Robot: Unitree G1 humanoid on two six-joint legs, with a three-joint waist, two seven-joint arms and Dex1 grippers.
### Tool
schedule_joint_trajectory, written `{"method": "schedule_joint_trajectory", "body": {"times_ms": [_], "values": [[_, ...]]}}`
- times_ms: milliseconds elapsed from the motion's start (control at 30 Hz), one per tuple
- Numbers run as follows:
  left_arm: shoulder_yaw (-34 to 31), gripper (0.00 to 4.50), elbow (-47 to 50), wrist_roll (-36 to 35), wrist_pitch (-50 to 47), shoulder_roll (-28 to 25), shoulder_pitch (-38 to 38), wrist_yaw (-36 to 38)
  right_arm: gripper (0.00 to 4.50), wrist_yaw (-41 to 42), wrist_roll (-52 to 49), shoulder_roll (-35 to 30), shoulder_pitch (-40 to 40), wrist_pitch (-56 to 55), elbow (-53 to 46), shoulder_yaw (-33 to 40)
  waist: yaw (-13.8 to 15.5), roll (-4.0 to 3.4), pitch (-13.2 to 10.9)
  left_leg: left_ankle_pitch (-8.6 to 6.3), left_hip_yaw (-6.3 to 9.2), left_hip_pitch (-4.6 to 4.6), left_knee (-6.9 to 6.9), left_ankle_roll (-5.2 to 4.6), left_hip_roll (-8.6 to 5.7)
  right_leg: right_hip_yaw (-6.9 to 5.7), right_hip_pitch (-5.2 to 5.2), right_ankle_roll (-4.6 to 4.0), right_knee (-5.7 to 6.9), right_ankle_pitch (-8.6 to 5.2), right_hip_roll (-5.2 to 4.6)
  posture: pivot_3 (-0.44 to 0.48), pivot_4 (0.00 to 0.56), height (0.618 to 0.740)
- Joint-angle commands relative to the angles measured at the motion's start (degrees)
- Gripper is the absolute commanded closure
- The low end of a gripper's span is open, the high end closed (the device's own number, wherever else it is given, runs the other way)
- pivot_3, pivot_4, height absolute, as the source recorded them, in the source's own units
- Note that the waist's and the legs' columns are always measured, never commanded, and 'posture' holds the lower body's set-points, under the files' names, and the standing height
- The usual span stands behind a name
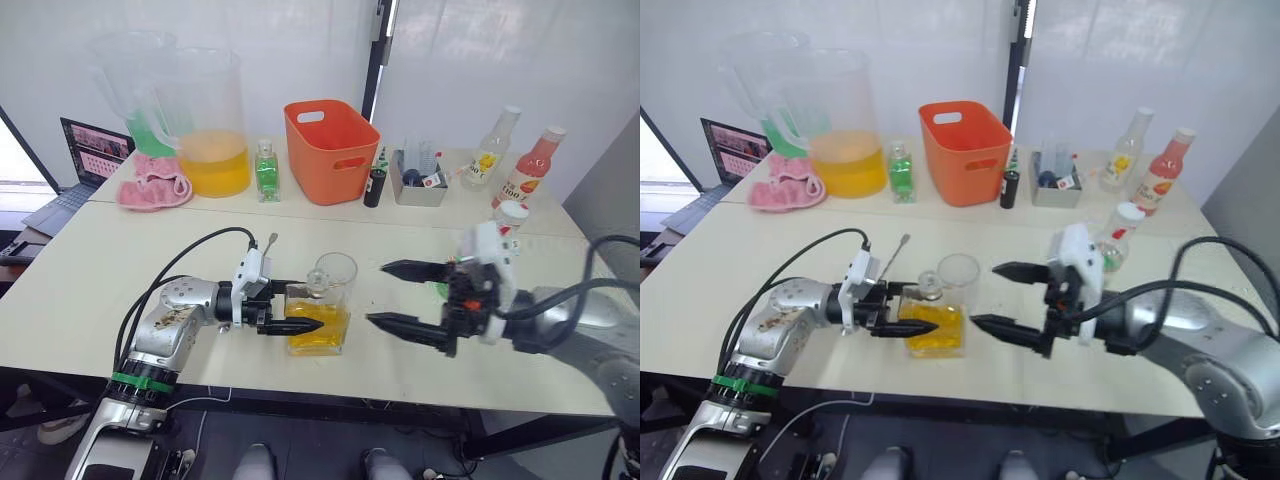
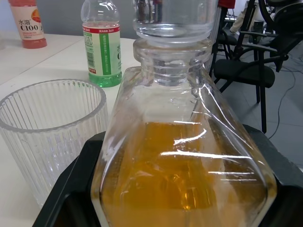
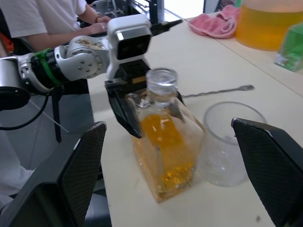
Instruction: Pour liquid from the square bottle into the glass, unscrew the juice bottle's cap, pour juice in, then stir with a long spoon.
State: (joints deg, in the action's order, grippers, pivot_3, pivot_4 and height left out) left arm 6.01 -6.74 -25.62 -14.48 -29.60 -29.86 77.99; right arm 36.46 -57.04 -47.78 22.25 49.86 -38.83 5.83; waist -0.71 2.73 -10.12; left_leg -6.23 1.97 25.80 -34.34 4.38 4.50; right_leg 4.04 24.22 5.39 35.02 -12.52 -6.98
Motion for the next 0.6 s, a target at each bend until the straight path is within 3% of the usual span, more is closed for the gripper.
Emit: {"method": "schedule_joint_trajectory", "body": {"times_ms": [33,233,500,600], "values": [[0.73,1.67,0.89,0.56,1.98,0.23,-0.79,1.08,0.0,-4.61,2.17,2.82,5.92,1.84,0.73,-4.08,0.05,0.0,0.0,0.0,0.0,0.0,0.0,0.0,0.0,0.0,0.02,-0.02,-0.01,0.01,0.0,0.0,0.15,0.74],[1.96,1.67,-0.08,2.99,6.66,0.01,-0.39,2.39,0.0,-7.95,3.85,9.65,10.26,2.63,2.75,-8.77,0.27,-0.01,0.0,0.0,0.01,0.03,0.03,0.0,0.0,-0.01,0.01,-0.03,-0.03,0.02,0.0,0.0,0.15,0.74],[1.94,1.67,-1.47,3.58,8.28,0.07,-0.97,2.46,0.0,-6.31,12.29,12.95,11.31,-0.13,4.57,-14.96,0.22,-0.02,0.01,0.0,0.01,0.02,0.03,-0.01,0.0,-0.01,0.02,-0.04,0.0,0.02,0.0,0.0,0.15,0.74],[1.92,1.67,-1.64,3.5,8.18,0.09,-0.98,2.44,0.85,-5.71,13.78,14.29,11.53,-0.64,5.11,-15.45,0.21,-0.02,0.01,0.01,0.01,0.02,0.03,-0.01,0.0,-0.01,0.01,-0.04,0.0,0.02,0.0,0.0,0.15,0.74]]}}
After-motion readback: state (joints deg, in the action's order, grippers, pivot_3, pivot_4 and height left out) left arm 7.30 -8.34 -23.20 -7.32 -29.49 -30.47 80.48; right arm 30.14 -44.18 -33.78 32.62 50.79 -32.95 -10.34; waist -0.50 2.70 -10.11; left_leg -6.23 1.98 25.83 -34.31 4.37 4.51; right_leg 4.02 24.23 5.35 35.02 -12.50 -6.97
